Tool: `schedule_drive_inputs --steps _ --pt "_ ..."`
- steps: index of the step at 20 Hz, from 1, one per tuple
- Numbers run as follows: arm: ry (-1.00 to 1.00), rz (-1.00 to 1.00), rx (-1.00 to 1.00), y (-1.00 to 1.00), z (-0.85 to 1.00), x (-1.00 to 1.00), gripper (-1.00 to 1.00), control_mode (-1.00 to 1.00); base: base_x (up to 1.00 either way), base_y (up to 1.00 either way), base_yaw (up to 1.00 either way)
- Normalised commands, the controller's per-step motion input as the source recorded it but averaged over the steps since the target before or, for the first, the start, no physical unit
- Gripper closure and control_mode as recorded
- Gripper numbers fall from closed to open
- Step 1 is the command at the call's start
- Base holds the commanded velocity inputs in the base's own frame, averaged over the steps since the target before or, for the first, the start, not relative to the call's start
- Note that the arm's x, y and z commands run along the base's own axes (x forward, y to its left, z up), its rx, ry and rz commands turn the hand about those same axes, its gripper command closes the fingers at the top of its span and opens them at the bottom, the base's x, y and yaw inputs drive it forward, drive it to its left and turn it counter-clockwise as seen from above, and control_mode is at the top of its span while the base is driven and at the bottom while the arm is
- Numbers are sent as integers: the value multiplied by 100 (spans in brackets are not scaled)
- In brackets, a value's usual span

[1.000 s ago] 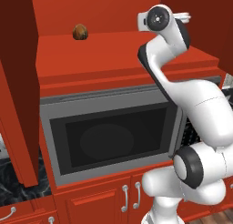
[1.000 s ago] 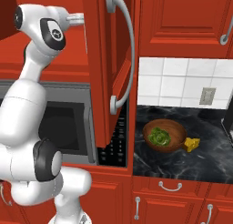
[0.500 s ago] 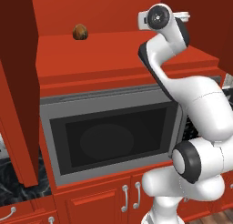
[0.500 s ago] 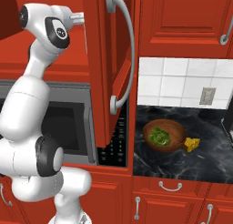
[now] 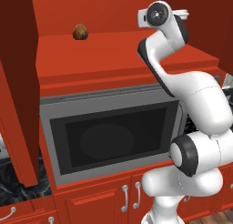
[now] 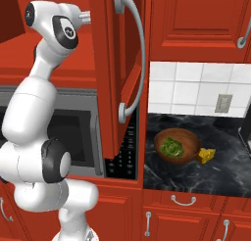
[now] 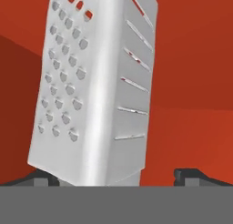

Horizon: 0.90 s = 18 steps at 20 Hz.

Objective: Pick the cheese from the fridge and the cheese grater from the cabinet and place them next to the salad bowl.

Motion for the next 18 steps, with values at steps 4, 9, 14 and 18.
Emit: schedule_drive_inputs --steps 4,9,14,18 --pt "0 0 0 0 0 0 100 -100 0 0 0" --pt "0 0 0 0 0 0 100 -100 0 0 0" --pt "0 0 0 0 0 0 100 -100 0 0 0" --pt "0 0 3 0 4 0 100 -100 0 0 0"
